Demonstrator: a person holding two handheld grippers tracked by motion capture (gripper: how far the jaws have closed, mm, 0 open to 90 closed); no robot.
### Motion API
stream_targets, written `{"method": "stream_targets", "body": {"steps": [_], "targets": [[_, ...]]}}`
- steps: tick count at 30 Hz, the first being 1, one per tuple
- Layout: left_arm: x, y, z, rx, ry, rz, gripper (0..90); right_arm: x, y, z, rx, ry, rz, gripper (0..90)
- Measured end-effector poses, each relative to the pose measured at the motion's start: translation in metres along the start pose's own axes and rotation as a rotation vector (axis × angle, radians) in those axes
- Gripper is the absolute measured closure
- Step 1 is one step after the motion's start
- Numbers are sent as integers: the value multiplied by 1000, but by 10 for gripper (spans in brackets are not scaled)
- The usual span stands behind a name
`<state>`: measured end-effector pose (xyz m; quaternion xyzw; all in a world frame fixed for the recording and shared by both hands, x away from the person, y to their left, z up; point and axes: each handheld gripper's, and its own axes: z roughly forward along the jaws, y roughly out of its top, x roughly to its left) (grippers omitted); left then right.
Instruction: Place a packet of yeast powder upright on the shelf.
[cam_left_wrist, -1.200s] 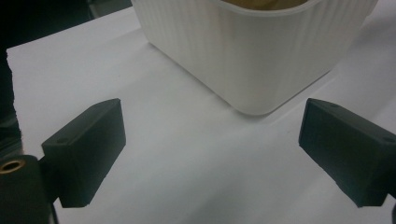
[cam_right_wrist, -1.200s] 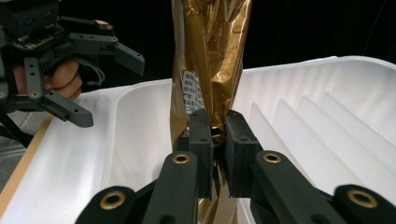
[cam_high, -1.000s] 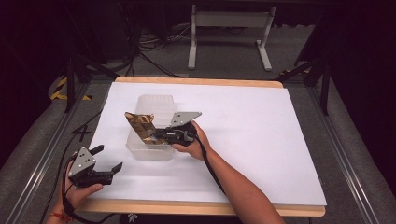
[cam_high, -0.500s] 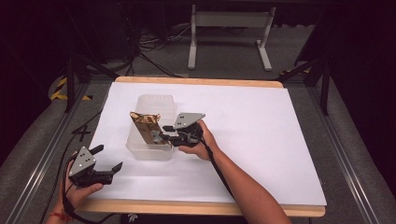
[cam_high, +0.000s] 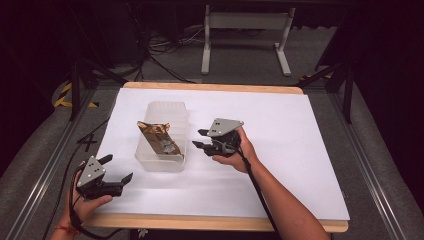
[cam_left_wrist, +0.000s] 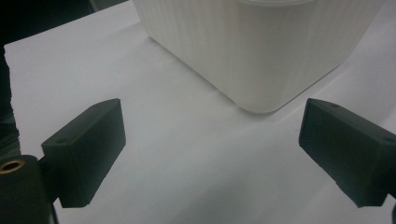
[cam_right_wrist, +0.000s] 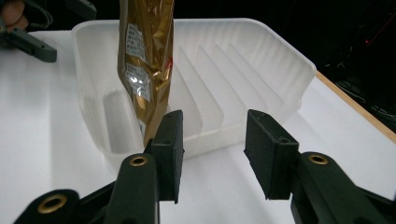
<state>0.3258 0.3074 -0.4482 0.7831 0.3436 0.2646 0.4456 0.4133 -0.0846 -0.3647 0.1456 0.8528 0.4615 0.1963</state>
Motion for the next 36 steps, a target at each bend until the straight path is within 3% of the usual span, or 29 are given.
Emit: {"method": "stream_targets", "body": {"steps": [14, 16, 20, 25, 32, 36], "targets": [[1, 0, 2, 6, 5, 3, 82, -10, -18, -44, 59, -82, -15, 544], [1, -1, 2, 7, 3, -2, 82, -10, -25, -54, 82, -110, -29, 526], [1, -1, 3, 11, 4, -1, 82, -10, -36, -70, 92, -121, -21, 510], [2, -1, 4, 16, 9, 1, 82, -9, -57, -97, 107, -154, -1, 474], [4, -1, 6, 19, 6, -3, 82, -5, -101, -141, 136, -241, 38, 393], [5, 0, 7, 18, 7, -3, 82, -2, -121, -156, 151, -282, 57, 344]]}}
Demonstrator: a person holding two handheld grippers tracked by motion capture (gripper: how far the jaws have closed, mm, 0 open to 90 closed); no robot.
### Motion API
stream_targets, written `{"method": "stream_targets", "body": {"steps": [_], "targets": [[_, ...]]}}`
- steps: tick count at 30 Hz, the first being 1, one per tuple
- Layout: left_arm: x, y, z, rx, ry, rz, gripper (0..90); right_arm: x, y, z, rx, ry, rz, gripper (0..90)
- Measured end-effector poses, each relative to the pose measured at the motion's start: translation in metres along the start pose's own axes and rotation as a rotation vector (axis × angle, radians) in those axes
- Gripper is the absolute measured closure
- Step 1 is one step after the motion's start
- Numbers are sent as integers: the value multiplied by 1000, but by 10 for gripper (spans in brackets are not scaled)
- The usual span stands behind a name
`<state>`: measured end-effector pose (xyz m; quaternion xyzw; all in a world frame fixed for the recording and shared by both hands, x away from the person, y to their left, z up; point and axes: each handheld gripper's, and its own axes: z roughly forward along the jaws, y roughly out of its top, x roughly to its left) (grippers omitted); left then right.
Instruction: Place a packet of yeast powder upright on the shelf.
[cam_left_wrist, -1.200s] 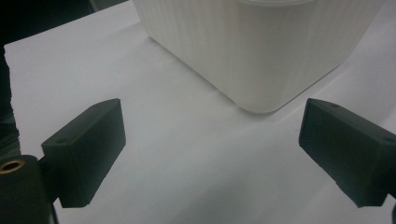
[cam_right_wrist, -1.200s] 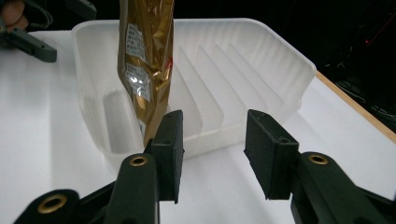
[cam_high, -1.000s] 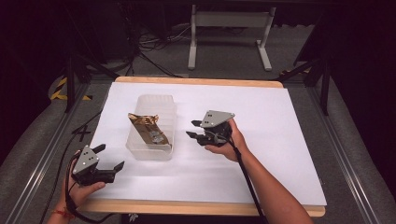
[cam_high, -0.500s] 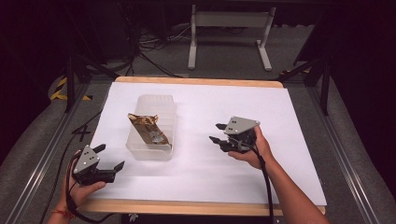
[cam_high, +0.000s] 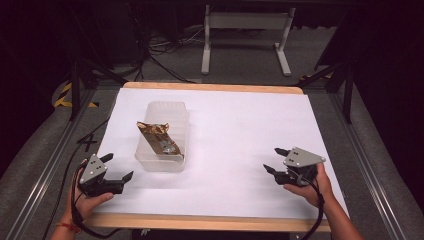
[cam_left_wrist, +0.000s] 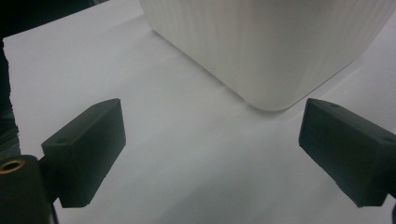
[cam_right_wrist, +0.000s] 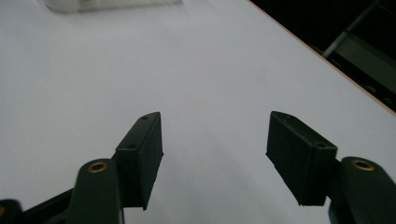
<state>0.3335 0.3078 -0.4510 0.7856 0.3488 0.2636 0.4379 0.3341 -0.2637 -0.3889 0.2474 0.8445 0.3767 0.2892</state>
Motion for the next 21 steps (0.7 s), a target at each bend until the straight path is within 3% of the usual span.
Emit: {"method": "stream_targets", "body": {"steps": [2, 5, 7, 9, 17, 21], "targets": [[0, 0, 0, 0, 0, 0, 82, -2, -16, -6, 20, -33, -1, 307], [2, 0, -1, -7, 8, -11, 82, -5, -42, -12, 13, -90, 39, 255], [4, -1, -1, -6, 16, -11, 82, -8, -61, -14, -21, -118, 120, 225], [5, -1, -1, -2, 21, -9, 82, -9, -71, -15, -14, -148, 137, 189], [4, 2, -1, -12, 19, 9, 80, -14, -80, -29, -68, -202, 227, 150], [4, 4, 1, -22, 12, 10, 80, -14, -82, -30, -49, -226, 224, 150]]}}
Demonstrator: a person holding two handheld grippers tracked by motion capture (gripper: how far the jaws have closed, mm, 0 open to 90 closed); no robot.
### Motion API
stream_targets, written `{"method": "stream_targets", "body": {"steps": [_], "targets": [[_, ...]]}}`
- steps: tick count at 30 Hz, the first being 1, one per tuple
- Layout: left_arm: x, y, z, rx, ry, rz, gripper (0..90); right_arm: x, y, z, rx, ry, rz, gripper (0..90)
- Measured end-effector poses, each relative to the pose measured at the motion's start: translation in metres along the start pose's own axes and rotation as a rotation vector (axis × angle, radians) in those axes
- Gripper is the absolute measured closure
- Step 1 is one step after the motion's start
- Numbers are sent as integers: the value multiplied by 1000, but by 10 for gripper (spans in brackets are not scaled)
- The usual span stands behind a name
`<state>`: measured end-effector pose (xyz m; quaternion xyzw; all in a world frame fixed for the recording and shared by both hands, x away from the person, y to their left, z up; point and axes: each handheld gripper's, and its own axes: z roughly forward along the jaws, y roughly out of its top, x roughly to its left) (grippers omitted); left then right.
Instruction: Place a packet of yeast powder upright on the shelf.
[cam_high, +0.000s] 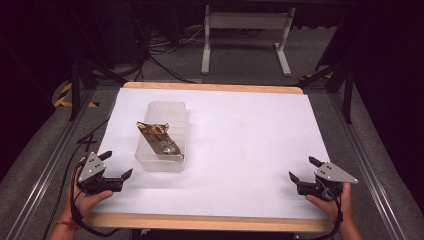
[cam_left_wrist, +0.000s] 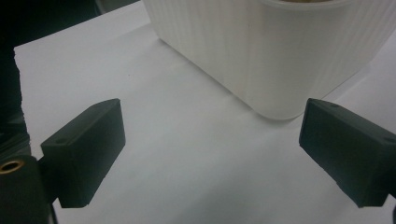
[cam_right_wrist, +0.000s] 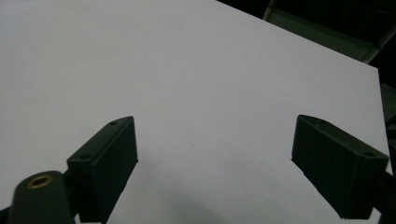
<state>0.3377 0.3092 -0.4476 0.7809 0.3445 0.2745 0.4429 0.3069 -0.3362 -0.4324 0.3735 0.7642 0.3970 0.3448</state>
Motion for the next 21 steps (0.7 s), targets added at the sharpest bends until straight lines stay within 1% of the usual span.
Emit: {"method": "stream_targets", "body": {"steps": [4, 6, 8, 9, 12, 15, 18, 19, 21], "targets": [[-1, 1, 2, 3, -1, 0, 80, 1, -3, 2, 14, -6, 4, 132], [-1, 2, 3, 4, -1, 1, 80, 2, -3, 2, 12, -3, -6, 131], [-2, 2, 3, 8, 1, 4, 80, 3, -3, 3, 19, -14, -13, 131], [-2, 2, 3, 10, 0, 5, 80, 3, -3, 3, 12, -12, -17, 131], [-2, 2, 3, 11, 0, 7, 80, 4, -3, 3, 25, -13, -26, 131], [-2, 2, 3, 5, 3, 2, 80, 5, -3, 3, 20, -21, -33, 131], [-2, 3, 3, 5, 3, 6, 80, 6, -2, 3, 17, -16, -33, 131], [-2, 3, 4, 7, 0, 4, 80, 6, -2, 3, 19, -22, -30, 131], [-2, 3, 4, 10, 0, 5, 80, 5, -2, 2, 16, -17, -26, 131]]}}
